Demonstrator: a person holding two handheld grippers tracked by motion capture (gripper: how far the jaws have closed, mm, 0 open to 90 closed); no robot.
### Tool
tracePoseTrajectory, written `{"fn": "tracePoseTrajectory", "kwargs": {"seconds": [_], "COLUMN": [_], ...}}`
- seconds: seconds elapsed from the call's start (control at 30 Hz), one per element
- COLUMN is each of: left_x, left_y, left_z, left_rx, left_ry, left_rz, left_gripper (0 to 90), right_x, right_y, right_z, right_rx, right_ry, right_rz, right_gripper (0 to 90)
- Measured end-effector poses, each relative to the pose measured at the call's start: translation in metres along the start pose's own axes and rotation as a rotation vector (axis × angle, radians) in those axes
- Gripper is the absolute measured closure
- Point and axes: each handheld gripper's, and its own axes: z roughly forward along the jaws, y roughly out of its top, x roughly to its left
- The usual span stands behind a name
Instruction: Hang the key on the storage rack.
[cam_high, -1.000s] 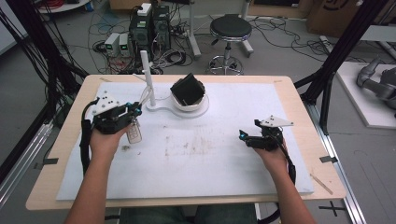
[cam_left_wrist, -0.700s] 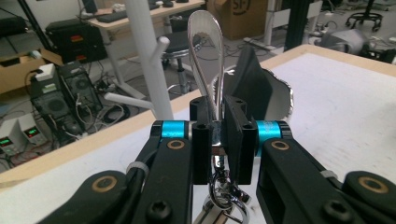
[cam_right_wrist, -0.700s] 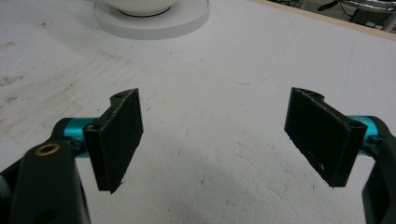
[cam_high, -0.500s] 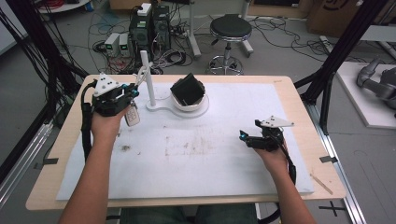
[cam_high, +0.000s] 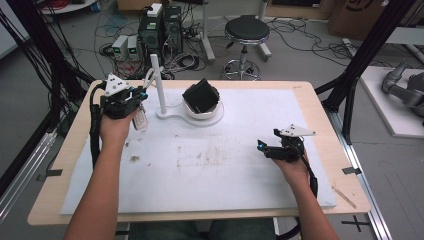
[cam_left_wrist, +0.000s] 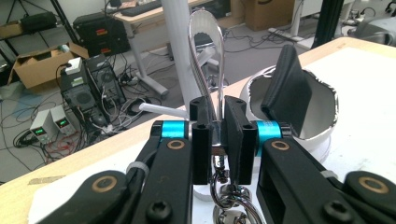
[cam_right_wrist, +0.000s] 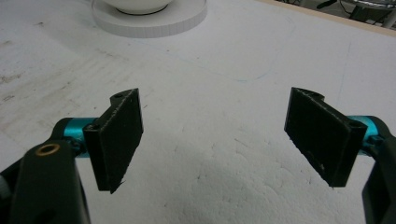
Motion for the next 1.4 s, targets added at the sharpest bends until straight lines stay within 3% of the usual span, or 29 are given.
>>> {"fn": "tracePoseTrajectory", "kwargs": {"seconds": [0.43, 0.6, 0.63, 0.8, 1.17, 1.2, 1.33, 1.37, 1.4], "left_x": [0.002, 0.002, 0.002, 0.001, -0.007, -0.009, -0.011, -0.013, -0.013], "left_y": [-0.008, -0.010, -0.010, -0.010, -0.014, -0.016, -0.021, -0.025, -0.025], "left_z": [0.022, 0.024, 0.023, 0.020, 0.006, 0.003, 0.000, 0.000, 0.000], "left_rx": [0.059, 0.054, 0.051, 0.057, 0.045, 0.044, 0.048, 0.057, 0.057], "left_ry": [0.003, 0.012, 0.018, 0.012, -0.047, -0.071, -0.101, -0.147, -0.147], "left_rz": [0.001, -0.009, -0.016, -0.029, -0.052, -0.053, -0.058, -0.050, -0.050], "left_gripper": [81.3, 79.5, 69.3, 59.1, 43.6, 42.5, 38.8, 37.3, 37.0], "right_x": [0.000, -0.001, -0.002, -0.001, -0.001, -0.001, -0.001, -0.001, -0.001], "right_y": [0.000, -0.001, -0.001, -0.001, 0.000, 0.000, 0.000, 0.000, 0.000], "right_z": [0.000, 0.000, -0.001, -0.001, -0.002, -0.002, -0.002, -0.003, -0.003], "right_rx": [0.000, 0.000, -0.003, -0.004, -0.014, -0.015, -0.019, -0.020, -0.020], "right_ry": [-0.001, -0.001, -0.005, -0.003, -0.006, -0.006, -0.007, -0.007, -0.007], "right_rz": [-0.003, -0.001, 0.002, -0.002, 0.002, 0.002, 0.001, 0.001, 0.001], "right_gripper": [19.6, 19.6, 19.6, 19.7, 19.7, 19.7, 19.7, 19.7, 19.7]}}
